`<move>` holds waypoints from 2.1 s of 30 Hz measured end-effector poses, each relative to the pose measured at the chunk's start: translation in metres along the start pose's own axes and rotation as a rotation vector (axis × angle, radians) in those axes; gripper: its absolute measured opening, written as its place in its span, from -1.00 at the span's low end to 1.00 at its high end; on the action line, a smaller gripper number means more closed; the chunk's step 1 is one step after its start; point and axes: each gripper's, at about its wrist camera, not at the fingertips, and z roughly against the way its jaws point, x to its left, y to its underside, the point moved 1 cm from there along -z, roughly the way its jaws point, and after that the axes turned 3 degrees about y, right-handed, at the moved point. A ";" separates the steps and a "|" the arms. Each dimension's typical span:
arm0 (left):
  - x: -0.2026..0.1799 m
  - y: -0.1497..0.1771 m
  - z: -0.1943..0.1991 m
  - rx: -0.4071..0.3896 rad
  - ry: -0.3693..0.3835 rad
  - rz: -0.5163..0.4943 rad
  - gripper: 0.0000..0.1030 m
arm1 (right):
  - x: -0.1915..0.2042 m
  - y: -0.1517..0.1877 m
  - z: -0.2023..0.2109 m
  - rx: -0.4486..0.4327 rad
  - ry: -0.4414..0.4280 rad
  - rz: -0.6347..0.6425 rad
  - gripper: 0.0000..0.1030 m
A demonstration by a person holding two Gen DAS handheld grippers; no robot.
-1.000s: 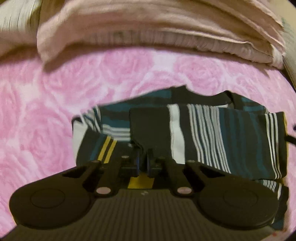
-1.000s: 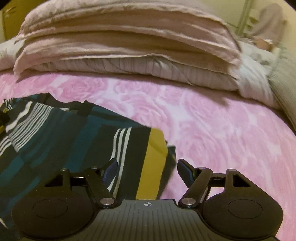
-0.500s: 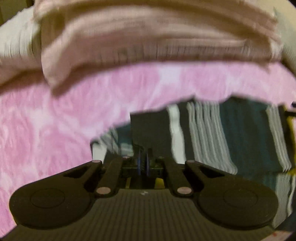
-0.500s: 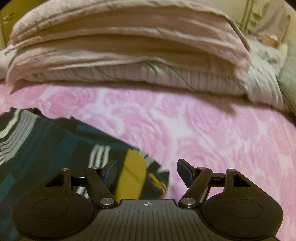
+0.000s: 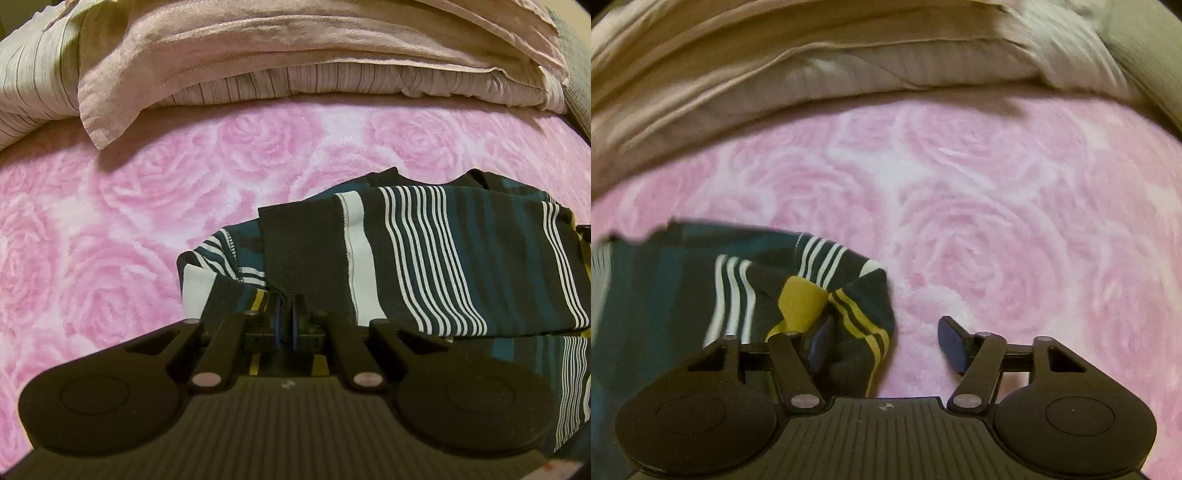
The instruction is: Fold large clothes
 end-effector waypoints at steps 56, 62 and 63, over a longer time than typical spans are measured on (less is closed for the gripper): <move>-0.038 0.215 0.139 0.063 0.018 0.012 -0.89 | 0.048 0.164 0.115 -0.054 0.015 -0.141 -1.00; -0.064 0.211 0.137 0.058 0.004 0.003 -0.89 | 0.029 0.150 0.118 -0.136 0.007 -0.078 -1.00; -0.068 0.210 0.136 0.059 0.003 0.001 -0.89 | 0.027 0.150 0.115 -0.135 0.004 -0.069 -1.00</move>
